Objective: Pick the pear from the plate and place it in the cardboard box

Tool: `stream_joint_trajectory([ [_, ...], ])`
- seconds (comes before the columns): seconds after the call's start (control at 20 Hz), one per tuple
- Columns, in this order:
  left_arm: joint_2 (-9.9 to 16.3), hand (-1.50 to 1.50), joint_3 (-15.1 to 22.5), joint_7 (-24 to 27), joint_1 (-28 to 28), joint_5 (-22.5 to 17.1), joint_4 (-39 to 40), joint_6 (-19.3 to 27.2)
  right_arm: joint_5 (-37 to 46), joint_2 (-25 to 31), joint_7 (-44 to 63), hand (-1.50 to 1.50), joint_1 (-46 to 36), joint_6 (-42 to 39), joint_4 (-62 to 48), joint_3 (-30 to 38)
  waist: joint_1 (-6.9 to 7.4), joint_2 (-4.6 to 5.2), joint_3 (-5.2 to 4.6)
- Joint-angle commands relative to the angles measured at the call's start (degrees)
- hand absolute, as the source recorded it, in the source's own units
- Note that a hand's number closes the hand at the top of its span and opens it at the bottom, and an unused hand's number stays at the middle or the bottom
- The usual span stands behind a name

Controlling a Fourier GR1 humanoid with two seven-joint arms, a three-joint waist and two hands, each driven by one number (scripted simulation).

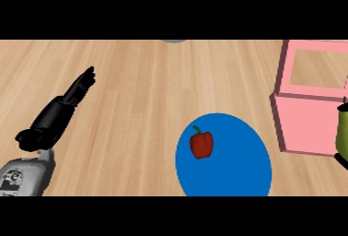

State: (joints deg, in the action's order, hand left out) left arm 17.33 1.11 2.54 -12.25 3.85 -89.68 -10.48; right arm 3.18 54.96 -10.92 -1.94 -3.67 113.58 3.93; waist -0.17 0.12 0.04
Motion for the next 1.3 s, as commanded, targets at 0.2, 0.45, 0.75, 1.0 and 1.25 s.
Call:
stream_joint_trajectory([
  [0.2,-0.3,0.0,-0.7,-1.1,-5.7,-0.3,3.0,-1.1,8.3,7.5,-7.9,1.5,-6.5,-10.5,-20.2,-4.3,1.6,0.63,-0.02],
  [0.45,-0.7,0.0,0.2,1.3,-2.6,0.5,2.0,-1.7,13.5,6.9,-16.3,1.5,-15.8,-15.3,-37.0,-8.8,2.89,0.62,0.01],
  [0.75,-4.0,0.0,2.9,-1.6,-5.1,3.5,1.6,1.2,24.0,7.8,-21.8,1.5,-22.3,-19.1,-49.1,-15.1,2.74,0.66,0.02],
  [1.0,-1.9,0.0,0.6,1.1,-0.9,1.7,0.9,-1.1,27.1,5.8,-38.2,-1.5,-26.8,-21.8,-57.7,-18.2,2.52,0.49,0.04],
  [1.25,-1.5,0.0,0.0,0.3,-1.0,1.9,1.7,-0.9,11.6,0.3,-42.0,-1.5,-27.2,-26.0,-58.7,-11.3,1.2,0.09,0.13],
])
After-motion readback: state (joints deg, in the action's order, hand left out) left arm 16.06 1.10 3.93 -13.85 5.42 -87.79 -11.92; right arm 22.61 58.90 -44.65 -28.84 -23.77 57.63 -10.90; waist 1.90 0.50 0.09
